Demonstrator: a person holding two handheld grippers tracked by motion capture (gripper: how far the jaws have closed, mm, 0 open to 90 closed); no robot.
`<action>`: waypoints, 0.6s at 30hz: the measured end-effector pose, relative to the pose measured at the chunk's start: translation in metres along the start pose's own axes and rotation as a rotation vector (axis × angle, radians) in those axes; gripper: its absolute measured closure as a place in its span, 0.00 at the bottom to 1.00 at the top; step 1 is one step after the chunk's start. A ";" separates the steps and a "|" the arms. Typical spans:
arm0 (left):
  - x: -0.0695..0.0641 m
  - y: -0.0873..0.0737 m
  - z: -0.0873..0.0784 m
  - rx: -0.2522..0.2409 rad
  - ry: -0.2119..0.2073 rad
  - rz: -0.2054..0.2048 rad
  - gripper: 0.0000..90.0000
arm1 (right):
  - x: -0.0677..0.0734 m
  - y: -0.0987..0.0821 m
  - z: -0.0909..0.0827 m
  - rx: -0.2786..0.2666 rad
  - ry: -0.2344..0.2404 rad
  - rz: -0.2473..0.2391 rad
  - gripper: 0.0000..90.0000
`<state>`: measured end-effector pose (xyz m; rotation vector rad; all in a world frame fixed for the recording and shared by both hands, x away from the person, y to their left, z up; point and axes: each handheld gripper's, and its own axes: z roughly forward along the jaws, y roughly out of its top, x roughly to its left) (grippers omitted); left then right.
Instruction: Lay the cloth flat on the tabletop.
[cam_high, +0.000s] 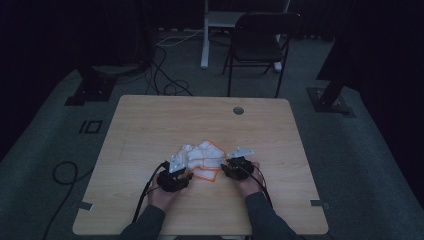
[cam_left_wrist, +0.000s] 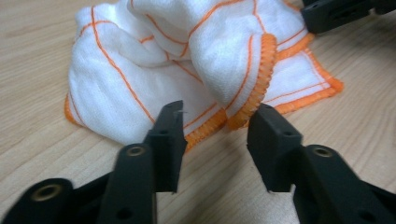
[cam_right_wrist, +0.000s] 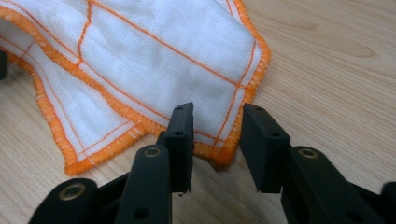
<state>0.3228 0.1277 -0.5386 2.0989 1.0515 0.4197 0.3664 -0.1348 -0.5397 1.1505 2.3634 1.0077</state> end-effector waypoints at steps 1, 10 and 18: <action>-0.001 0.000 0.001 0.002 -0.001 0.000 0.74 | 0.000 0.000 0.000 0.001 0.001 0.000 0.76; 0.000 -0.001 -0.003 -0.009 -0.018 0.014 0.98 | -0.007 -0.001 -0.003 0.013 -0.011 0.001 0.95; -0.001 -0.002 0.000 -0.001 -0.006 0.023 0.78 | -0.020 -0.005 -0.009 0.020 -0.051 0.034 0.95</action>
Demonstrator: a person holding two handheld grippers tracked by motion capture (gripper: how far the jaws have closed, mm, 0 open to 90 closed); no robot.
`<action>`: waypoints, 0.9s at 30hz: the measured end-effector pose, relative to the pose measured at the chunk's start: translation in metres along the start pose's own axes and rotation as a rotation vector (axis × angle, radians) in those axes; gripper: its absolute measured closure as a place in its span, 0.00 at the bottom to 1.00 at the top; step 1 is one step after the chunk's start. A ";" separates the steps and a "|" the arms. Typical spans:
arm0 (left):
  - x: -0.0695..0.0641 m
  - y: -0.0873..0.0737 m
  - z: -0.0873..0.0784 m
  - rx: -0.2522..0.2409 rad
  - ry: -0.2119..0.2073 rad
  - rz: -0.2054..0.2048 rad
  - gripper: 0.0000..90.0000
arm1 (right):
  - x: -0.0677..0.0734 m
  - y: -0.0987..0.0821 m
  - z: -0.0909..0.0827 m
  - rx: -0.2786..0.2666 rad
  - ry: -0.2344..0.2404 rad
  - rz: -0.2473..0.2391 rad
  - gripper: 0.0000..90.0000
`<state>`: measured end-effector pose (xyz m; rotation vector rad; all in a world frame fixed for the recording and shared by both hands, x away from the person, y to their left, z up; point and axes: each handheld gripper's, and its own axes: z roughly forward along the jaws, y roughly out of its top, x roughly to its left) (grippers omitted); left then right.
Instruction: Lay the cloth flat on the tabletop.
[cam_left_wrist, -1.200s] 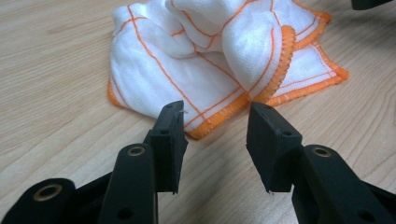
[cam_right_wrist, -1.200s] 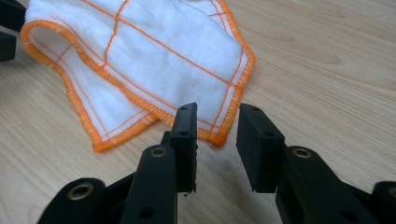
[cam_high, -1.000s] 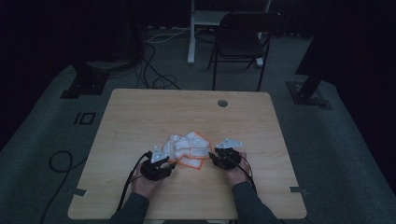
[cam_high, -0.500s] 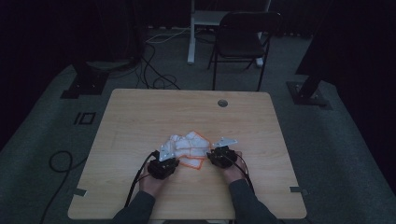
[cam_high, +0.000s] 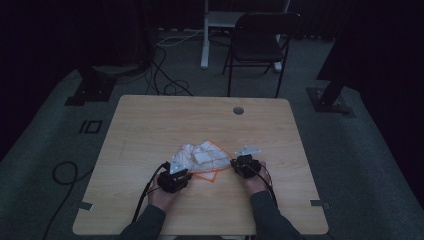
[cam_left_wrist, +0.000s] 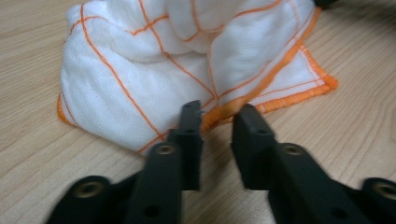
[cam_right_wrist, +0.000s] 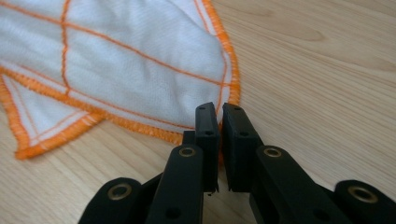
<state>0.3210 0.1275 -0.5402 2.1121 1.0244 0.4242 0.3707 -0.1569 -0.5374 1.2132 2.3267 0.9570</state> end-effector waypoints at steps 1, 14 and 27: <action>0.001 -0.001 0.001 0.008 0.012 -0.007 0.78 | -0.003 -0.001 -0.001 0.000 -0.011 0.001 0.95; 0.018 0.004 0.002 0.032 0.080 -0.079 0.79 | -0.018 -0.007 -0.008 0.010 -0.041 0.025 0.96; 0.008 0.025 0.023 0.042 0.069 -0.019 0.94 | -0.021 -0.008 -0.009 0.007 -0.039 0.019 0.96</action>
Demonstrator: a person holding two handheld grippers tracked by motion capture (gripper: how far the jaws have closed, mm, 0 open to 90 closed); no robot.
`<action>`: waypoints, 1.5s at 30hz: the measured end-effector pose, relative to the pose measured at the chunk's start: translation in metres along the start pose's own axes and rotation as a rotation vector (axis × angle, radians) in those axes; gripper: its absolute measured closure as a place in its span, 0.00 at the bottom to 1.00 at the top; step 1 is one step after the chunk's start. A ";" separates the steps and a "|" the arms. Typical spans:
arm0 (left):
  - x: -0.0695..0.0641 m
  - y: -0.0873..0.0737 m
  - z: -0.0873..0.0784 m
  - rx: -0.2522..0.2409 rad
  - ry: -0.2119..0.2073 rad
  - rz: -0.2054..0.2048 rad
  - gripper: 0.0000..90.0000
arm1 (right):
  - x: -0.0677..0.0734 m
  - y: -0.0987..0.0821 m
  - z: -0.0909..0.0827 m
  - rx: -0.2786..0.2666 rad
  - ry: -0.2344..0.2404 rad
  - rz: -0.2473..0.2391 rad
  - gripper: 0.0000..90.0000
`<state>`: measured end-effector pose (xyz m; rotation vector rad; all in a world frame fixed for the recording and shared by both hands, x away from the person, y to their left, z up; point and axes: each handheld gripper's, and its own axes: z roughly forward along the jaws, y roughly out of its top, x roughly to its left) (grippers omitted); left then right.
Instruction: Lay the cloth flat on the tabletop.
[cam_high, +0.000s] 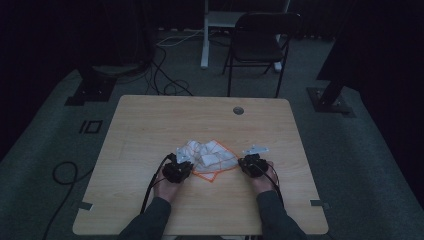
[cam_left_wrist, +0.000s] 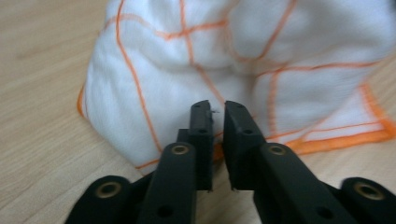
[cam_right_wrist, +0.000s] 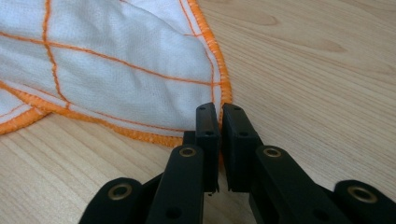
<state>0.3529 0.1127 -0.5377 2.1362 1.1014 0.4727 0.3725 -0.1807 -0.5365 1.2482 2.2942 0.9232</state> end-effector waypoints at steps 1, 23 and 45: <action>0.001 0.001 0.000 0.003 0.000 -0.001 0.94 | 0.000 0.000 0.000 0.000 0.000 0.000 0.96; 0.047 -0.002 -0.006 0.036 0.092 -0.065 0.95 | -0.022 -0.010 -0.011 0.012 -0.051 0.028 0.96; -0.006 0.007 -0.003 0.013 -0.055 0.046 0.88 | -0.002 -0.003 -0.024 -0.068 0.004 -0.032 0.80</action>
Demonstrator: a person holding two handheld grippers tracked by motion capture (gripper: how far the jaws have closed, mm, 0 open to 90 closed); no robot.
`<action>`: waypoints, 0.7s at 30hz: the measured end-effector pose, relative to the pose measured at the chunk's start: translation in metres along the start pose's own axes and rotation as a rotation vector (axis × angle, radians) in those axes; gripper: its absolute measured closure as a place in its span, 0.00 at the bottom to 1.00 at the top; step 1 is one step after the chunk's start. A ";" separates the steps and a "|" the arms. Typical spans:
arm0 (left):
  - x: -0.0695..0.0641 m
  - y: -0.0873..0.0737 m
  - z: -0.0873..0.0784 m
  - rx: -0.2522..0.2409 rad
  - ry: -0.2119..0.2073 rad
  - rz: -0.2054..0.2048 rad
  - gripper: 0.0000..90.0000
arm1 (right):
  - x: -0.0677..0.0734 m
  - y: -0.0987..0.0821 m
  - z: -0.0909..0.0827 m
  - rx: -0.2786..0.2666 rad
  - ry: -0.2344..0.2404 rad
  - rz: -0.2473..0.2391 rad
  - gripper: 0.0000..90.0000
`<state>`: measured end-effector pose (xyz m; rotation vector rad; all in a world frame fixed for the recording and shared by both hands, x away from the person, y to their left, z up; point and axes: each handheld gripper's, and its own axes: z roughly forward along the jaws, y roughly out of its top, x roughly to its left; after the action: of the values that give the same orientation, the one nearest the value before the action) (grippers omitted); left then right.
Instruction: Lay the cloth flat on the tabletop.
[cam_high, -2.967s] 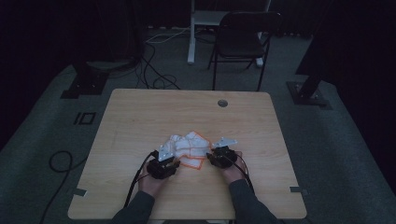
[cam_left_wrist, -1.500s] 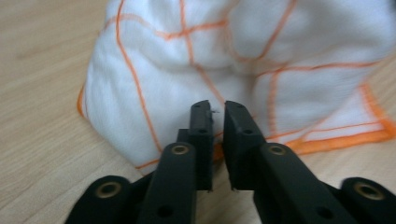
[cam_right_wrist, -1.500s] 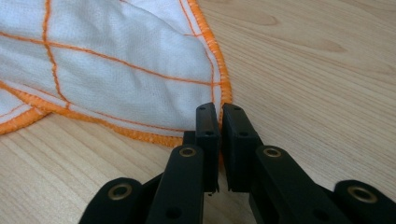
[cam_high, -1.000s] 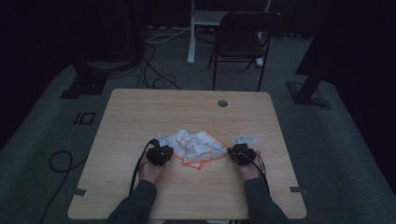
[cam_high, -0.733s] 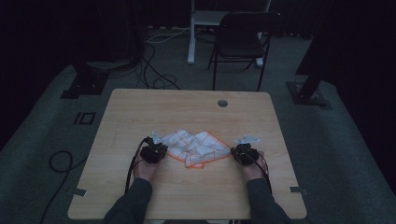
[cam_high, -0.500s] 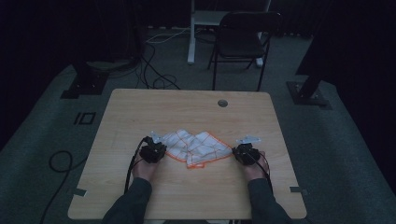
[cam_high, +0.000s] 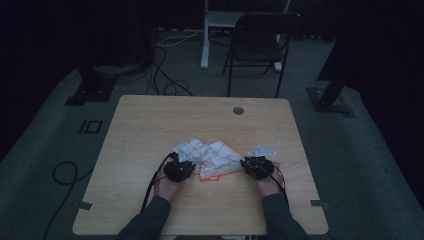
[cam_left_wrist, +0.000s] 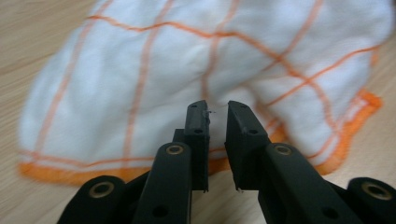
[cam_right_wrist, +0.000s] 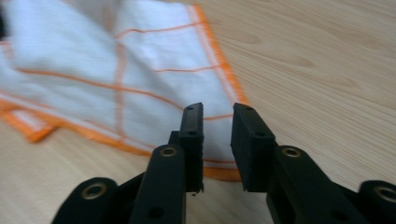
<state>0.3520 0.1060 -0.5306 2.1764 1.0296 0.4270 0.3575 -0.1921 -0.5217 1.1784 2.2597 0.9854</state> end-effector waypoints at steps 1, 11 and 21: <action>-0.002 0.001 0.001 -0.002 -0.007 0.002 0.87 | 0.002 0.000 0.000 -0.004 0.014 -0.009 0.78; -0.010 0.004 0.007 0.010 -0.020 -0.009 0.76 | 0.016 0.002 0.004 -0.015 0.100 -0.061 0.69; -0.010 0.003 0.009 0.021 0.008 -0.006 0.85 | 0.016 0.004 0.012 0.023 0.075 -0.059 0.96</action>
<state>0.3523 0.0934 -0.5349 2.1913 1.0488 0.4239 0.3581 -0.1722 -0.5273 1.0944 2.3565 0.9992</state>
